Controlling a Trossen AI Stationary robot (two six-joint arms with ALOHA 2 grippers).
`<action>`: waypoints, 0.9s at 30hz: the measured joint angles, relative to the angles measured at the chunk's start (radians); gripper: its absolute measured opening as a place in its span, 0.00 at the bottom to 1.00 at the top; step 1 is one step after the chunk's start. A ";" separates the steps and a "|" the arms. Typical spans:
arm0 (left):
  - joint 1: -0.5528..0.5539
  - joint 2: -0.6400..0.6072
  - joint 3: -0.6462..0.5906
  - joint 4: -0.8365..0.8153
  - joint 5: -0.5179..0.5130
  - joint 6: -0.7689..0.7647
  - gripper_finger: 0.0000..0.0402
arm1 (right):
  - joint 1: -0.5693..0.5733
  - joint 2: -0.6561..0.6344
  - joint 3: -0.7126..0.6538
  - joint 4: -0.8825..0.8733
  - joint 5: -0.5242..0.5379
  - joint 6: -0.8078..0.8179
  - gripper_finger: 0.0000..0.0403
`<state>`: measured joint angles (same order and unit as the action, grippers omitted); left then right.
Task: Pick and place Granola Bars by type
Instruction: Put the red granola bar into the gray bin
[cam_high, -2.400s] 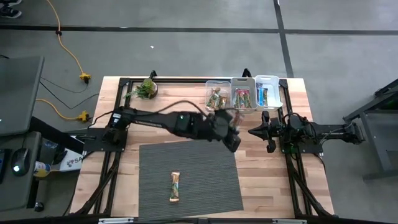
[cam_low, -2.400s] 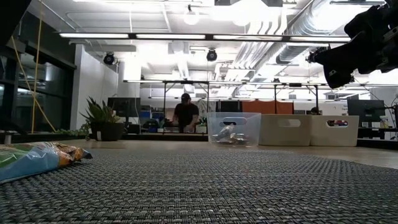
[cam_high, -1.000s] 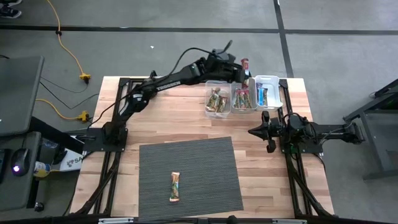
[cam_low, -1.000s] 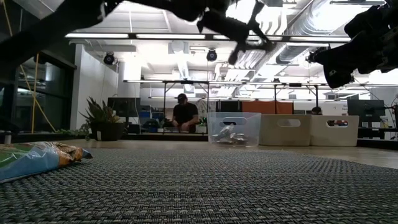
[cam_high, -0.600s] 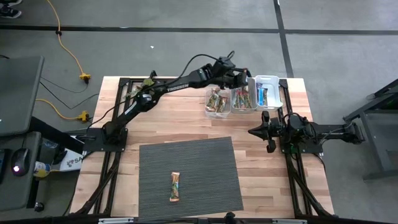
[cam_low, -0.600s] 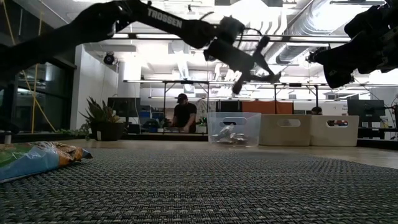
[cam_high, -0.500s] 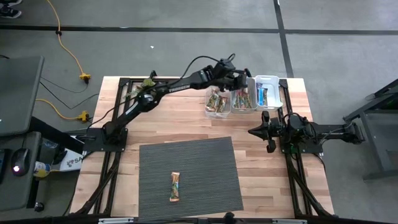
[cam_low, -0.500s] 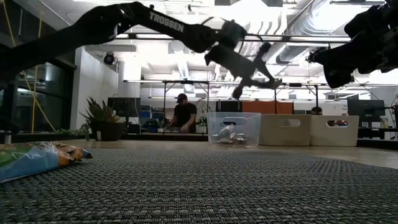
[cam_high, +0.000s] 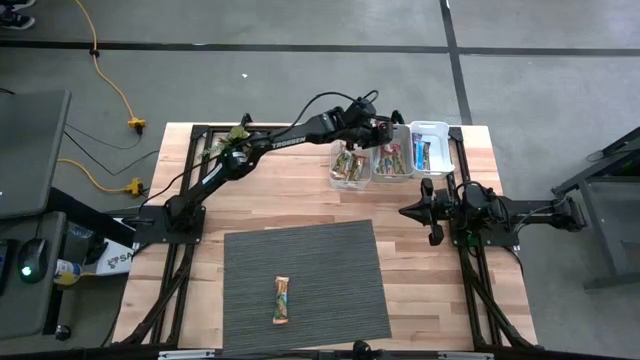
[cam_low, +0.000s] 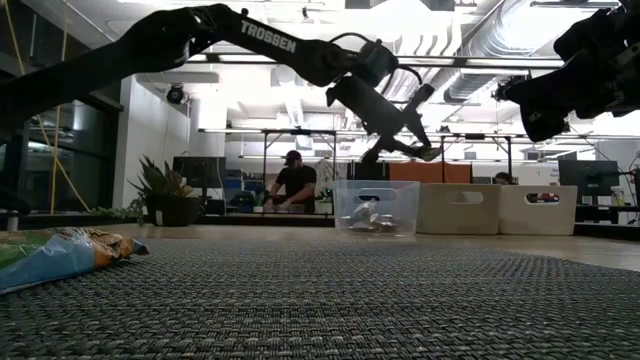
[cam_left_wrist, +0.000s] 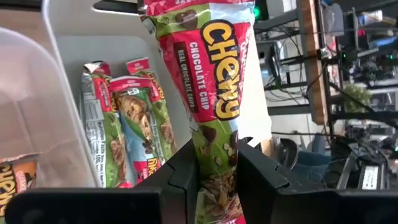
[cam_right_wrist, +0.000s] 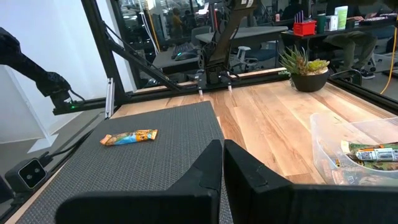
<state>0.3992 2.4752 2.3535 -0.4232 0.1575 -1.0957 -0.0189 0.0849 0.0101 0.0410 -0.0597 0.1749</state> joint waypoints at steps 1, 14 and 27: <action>-0.001 0.000 0.000 0.001 0.002 0.013 0.21 | 0.000 0.000 0.000 0.000 0.000 0.000 0.00; -0.014 0.025 0.000 0.027 0.023 0.069 0.21 | 0.000 0.000 0.000 0.000 0.000 0.000 0.00; -0.027 0.088 0.000 0.043 0.046 0.025 0.21 | 0.000 0.000 0.000 0.000 0.000 0.000 0.00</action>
<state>0.3719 2.5636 2.3539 -0.3799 0.2039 -1.0710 -0.0189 0.0847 0.0101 0.0414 -0.0599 0.1749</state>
